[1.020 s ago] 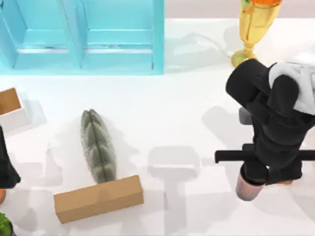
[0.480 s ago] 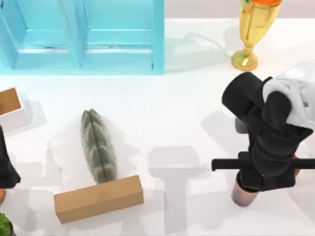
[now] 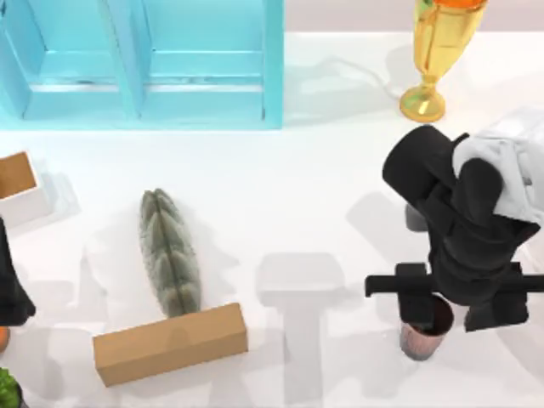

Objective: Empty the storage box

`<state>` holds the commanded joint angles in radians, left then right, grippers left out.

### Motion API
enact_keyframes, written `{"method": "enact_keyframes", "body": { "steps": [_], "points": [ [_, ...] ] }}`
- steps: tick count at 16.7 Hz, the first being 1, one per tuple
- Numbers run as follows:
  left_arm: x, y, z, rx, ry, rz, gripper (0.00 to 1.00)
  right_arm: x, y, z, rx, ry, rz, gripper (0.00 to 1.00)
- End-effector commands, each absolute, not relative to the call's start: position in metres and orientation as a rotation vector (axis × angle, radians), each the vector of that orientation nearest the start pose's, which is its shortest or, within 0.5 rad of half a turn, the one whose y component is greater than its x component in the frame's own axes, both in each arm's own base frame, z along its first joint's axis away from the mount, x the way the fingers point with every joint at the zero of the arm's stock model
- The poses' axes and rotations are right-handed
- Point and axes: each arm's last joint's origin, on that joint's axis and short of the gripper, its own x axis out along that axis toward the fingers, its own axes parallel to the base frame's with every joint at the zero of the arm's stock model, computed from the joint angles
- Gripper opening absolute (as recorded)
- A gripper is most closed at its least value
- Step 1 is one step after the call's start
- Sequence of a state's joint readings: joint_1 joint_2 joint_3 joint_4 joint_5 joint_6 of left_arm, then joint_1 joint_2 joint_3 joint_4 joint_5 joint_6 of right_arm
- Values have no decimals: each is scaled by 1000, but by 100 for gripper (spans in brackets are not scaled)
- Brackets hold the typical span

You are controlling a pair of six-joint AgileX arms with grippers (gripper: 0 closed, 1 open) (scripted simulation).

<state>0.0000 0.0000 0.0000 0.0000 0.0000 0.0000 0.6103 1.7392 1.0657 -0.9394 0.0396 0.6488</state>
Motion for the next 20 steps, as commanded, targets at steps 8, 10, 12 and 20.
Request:
{"method": "enact_keyframes", "body": {
  "steps": [8, 10, 12, 20],
  "points": [
    [106, -1, 160, 0, 0, 0, 100, 241, 169, 155, -16, 1581, -73, 100],
    [106, -1, 160, 0, 0, 0, 100, 241, 169, 155, -16, 1581, -73, 100],
    [106, -1, 160, 0, 0, 0, 100, 242, 169, 155, -15, 1580, -74, 100],
    [106, -1, 160, 0, 0, 0, 100, 245, 172, 219, -21, 1591, -81, 100]
  ]
}}
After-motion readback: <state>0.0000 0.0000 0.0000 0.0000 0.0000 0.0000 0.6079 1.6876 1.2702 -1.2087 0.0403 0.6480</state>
